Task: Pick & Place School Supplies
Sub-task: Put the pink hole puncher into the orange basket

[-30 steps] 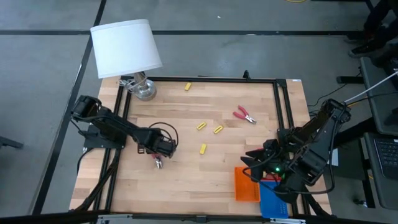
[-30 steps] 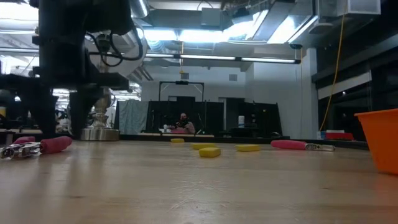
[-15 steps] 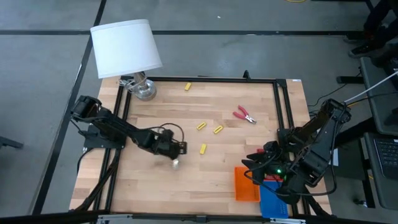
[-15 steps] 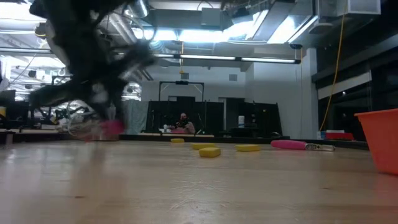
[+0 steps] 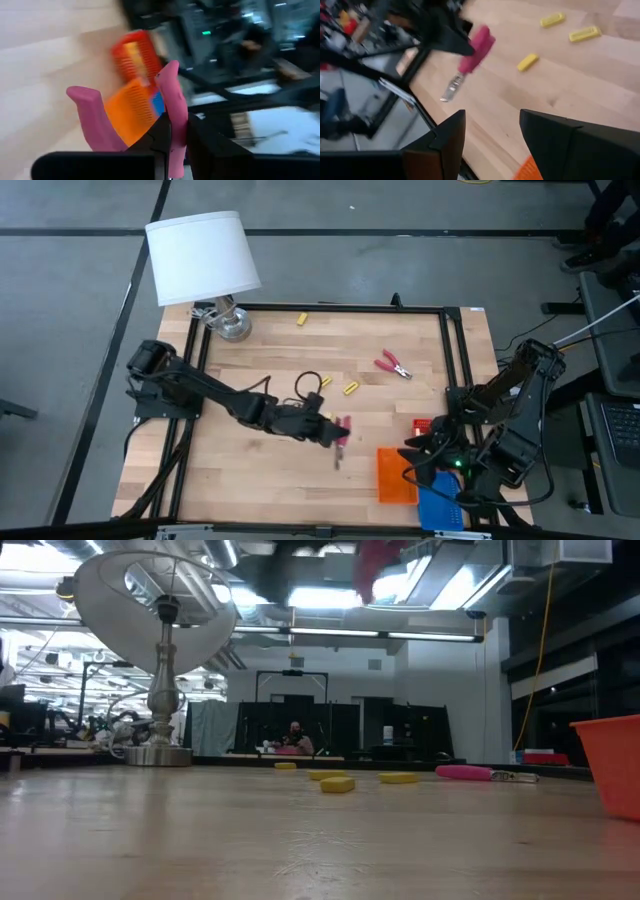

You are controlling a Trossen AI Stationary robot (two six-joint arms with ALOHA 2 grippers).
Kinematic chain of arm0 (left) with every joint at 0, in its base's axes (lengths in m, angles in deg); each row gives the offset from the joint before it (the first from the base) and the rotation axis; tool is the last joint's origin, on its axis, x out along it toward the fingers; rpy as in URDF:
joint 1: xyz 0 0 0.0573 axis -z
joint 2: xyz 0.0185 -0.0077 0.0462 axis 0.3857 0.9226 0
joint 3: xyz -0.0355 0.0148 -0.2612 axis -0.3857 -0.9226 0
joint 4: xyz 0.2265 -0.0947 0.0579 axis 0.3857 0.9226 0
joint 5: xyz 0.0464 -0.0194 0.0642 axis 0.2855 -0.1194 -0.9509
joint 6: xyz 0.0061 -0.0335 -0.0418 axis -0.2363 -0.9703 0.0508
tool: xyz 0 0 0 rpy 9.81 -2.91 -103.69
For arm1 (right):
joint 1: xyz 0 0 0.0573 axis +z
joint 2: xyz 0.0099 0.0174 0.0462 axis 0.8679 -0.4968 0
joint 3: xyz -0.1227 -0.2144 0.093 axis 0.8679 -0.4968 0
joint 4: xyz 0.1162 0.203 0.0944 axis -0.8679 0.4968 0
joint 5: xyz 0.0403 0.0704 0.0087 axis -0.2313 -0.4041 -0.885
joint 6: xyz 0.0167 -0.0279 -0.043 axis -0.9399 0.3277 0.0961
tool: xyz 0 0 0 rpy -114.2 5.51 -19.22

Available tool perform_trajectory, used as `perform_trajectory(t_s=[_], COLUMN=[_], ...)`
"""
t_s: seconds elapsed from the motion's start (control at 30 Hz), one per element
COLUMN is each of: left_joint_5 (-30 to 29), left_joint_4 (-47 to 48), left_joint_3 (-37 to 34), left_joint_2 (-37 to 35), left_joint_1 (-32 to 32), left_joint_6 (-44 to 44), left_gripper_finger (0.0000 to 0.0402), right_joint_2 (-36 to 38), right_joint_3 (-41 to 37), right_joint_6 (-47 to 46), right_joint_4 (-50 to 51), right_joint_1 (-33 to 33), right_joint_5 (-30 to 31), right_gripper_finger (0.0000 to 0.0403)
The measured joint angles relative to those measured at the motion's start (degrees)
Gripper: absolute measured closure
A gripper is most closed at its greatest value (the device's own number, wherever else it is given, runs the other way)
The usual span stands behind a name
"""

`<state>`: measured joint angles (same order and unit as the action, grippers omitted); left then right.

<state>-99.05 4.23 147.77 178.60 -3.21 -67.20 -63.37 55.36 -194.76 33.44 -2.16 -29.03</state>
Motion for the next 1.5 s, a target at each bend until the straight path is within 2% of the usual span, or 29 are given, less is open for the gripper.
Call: perform_trajectory(t_s=[0.07, 0.17, 0.4, 0.57, 0.73, 1.0, 1.27, 1.5], left_joint_5=[-0.58, -2.06, -1.99, 0.5, 0.9, 0.56, 0.4, 0.05], left_joint_4=[-7.75, -20.43, -40.9, -53.24, -55.52, -56.23, -54.21, -54.49], left_joint_3=[1.68, 1.92, 1.83, 1.78, 1.81, 5.36, 7.14, 7.14], left_joint_2=[2.12, 5.28, 11.42, 13.71, 13.89, 13.86, 13.78, 13.78], left_joint_1=[0.03, -0.16, -0.21, 0.35, 2.17, 4.56, 4.53, 4.93], left_joint_6=[1.77, 3.36, 3.54, 6.5, 9.56, 15.84, 17.49, 18.59], left_gripper_finger=[0.0371, 0.0371, 0.0371, 0.0371, 0.0371, 0.0371, 0.0371, 0.0371], right_joint_2=[0.0, 0.21, 0.89, 0.89, 0.89, 0.89, 0.89, 0.4], right_joint_3=[-0.01, -0.01, 0.01, 0.0, 0.01, -0.01, -0.01, -0.01], right_joint_6=[2.94, 7.83, 23.21, 22.91, 18.2, 12.21, 18.38, 19.65], right_joint_4=[-1.41, -6.71, -23.74, -24.92, -24.58, -24.83, -31.79, -32.13], right_joint_1=[0.18, 0.23, -0.86, -0.99, -1.6, -5.59, -9.48, -10.87], right_joint_5=[-0.49, 3.06, 4.08, 4.73, 6.42, 4.88, 1.53, -1.06], right_gripper_finger=[0.0211, 0.0211, 0.0211, 0.0211, 0.0211, 0.0211, 0.0211, 0.0211])
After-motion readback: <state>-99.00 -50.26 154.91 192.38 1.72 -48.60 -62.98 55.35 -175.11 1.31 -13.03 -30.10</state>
